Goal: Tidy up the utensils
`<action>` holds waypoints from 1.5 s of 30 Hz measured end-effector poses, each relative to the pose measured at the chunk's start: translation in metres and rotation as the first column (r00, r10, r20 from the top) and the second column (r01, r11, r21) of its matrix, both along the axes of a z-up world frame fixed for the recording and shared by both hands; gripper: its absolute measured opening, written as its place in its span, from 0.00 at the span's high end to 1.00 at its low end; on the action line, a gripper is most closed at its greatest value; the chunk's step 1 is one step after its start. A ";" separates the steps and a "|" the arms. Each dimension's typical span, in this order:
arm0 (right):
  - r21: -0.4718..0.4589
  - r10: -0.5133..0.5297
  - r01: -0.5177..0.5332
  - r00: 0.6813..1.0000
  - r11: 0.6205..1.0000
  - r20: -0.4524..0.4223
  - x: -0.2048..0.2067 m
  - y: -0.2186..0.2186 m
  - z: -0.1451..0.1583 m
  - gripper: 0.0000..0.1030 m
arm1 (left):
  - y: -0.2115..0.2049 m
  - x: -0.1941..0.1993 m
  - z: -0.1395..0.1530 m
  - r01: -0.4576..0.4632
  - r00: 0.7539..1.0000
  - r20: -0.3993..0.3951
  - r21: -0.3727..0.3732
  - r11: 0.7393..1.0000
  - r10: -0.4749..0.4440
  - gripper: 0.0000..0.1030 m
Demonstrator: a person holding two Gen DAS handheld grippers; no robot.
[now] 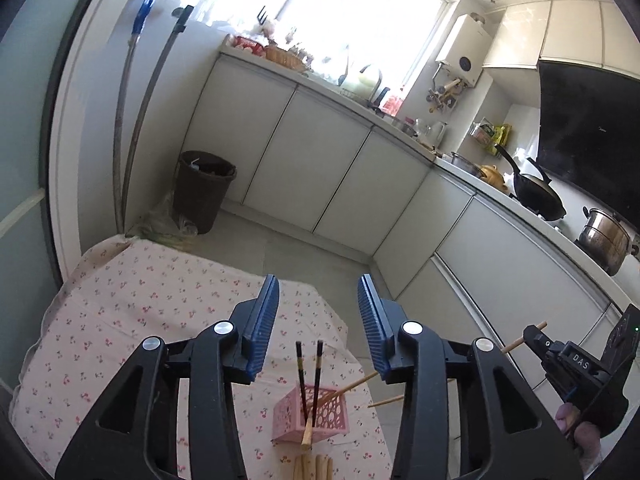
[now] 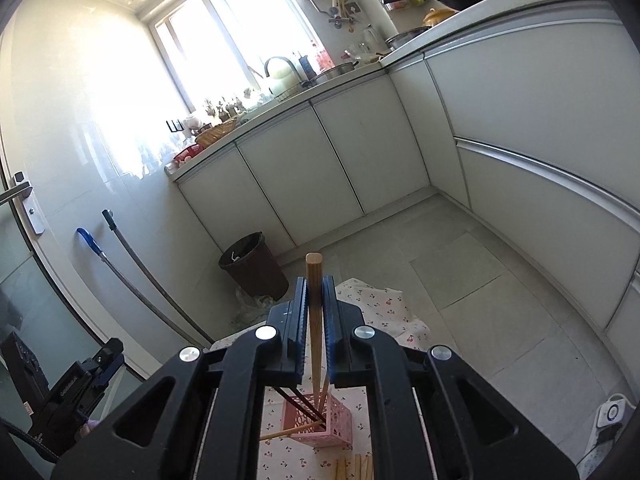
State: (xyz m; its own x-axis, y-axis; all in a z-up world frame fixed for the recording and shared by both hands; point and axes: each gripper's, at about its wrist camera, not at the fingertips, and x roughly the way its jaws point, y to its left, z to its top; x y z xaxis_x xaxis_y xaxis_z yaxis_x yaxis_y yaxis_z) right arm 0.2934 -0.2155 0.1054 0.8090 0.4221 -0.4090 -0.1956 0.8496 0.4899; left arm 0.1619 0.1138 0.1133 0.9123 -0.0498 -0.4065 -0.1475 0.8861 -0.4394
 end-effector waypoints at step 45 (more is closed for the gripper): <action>0.113 0.011 0.004 0.991 0.994 -0.131 0.007 -0.045 -0.045 0.92 | -0.147 0.060 -0.259 0.439 0.661 -0.739 0.239 0.866 -0.131 0.89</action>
